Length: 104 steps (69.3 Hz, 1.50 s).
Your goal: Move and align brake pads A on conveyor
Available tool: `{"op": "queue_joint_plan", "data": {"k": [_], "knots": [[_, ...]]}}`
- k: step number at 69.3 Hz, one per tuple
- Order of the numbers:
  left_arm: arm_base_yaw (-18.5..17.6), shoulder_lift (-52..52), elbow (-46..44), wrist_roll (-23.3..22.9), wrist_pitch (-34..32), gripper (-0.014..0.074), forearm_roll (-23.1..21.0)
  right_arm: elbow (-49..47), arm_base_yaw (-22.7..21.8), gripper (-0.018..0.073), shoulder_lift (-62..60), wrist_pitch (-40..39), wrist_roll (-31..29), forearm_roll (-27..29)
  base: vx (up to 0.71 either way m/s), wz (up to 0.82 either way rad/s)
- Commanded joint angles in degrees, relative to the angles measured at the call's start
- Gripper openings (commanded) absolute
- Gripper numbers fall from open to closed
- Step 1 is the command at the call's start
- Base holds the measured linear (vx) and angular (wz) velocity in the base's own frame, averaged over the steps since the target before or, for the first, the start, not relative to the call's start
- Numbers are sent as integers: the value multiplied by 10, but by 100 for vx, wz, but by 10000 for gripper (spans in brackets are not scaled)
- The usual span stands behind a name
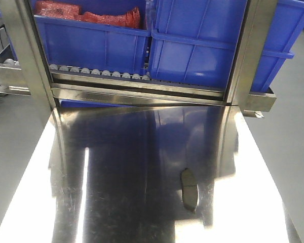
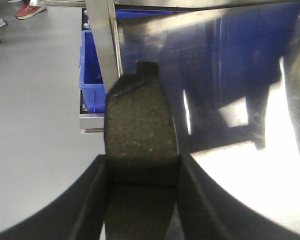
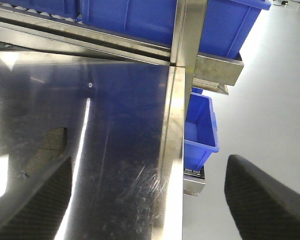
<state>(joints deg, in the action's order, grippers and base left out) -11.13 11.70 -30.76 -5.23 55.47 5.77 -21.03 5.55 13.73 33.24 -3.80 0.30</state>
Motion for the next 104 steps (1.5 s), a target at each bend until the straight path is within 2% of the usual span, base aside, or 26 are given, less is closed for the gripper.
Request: {"op": "queue_joint_plan", "data": {"k": [1,33,51,59,72,91,104], "knots": [[2,5,-13,1,-54,-6,2,-14,-2,589,5,-40,-6,-3,0,0],[2,5,-13,1,-54,-6,1,-27,-2,589,17,-66,-6,-3,0,0],[2,5,-13,1,-54,-6,1,-117,-2,589,107,-128,-6,-3,0,0],[2,5,-13,1,-54,-6,1,-166,-2,589,172,-128,-3,-3,0,0],[2,5,-13,1,-54,-6,1,-253,-2,589,303,-73,38,-3,0,0],[2,5,-13,1,-54,-6,1,-400,-2,589,527,93,76,0,0,0],[2,5,-13,1,-54,-6,1,-458,-2,589,645,179,100,0,0,0]]}}
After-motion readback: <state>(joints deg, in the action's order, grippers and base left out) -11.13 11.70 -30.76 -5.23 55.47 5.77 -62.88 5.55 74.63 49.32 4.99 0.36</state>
